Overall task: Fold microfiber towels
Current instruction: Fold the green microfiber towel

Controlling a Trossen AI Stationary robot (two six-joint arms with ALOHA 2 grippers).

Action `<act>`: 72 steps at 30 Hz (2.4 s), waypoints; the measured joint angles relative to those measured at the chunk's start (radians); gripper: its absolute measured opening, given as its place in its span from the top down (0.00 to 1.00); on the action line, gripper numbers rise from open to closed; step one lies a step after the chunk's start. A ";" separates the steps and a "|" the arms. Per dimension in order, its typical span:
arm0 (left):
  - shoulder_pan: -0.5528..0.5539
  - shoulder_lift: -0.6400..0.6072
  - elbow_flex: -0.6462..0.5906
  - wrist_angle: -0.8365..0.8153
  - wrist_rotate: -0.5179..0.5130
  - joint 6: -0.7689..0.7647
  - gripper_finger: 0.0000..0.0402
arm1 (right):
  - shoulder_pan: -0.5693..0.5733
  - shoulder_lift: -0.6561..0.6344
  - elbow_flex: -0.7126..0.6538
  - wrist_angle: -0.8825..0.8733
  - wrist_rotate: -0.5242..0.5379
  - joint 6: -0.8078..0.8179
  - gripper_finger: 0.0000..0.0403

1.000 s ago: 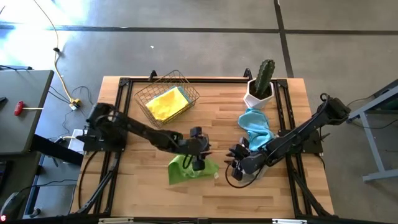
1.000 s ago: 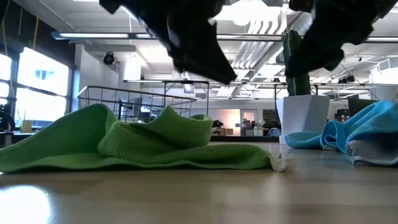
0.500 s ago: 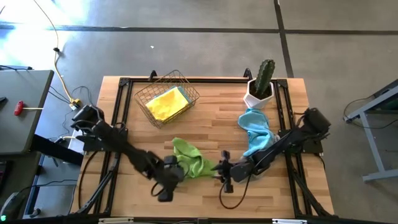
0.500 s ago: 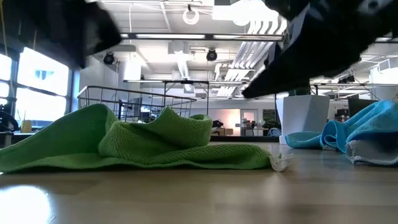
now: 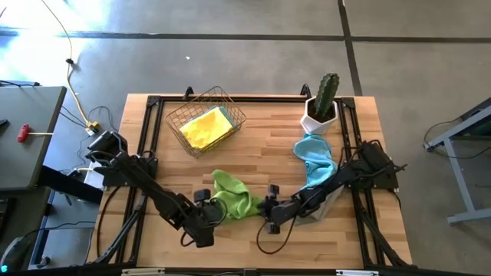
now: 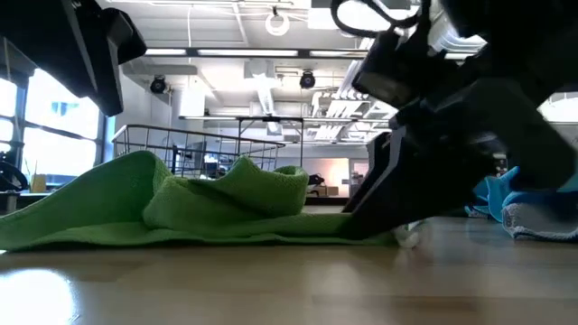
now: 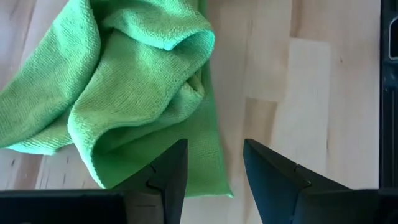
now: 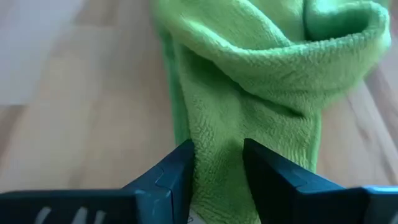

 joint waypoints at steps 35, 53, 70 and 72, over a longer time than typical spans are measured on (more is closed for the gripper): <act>-0.088 0.000 0.000 0.391 -0.475 0.564 0.64 | -0.014 -0.065 0.904 -0.983 0.026 0.081 1.00; -0.105 0.001 -0.036 0.128 -0.527 0.077 0.64 | -0.026 -0.065 0.943 -1.084 0.101 0.089 1.00; 0.013 0.001 -0.274 0.648 -0.290 0.166 0.64 | -0.027 -0.065 0.943 -1.084 0.093 0.036 1.00; 0.027 0.001 -0.294 0.718 -0.235 0.200 0.64 | -0.027 -0.065 0.943 -1.089 0.093 0.035 1.00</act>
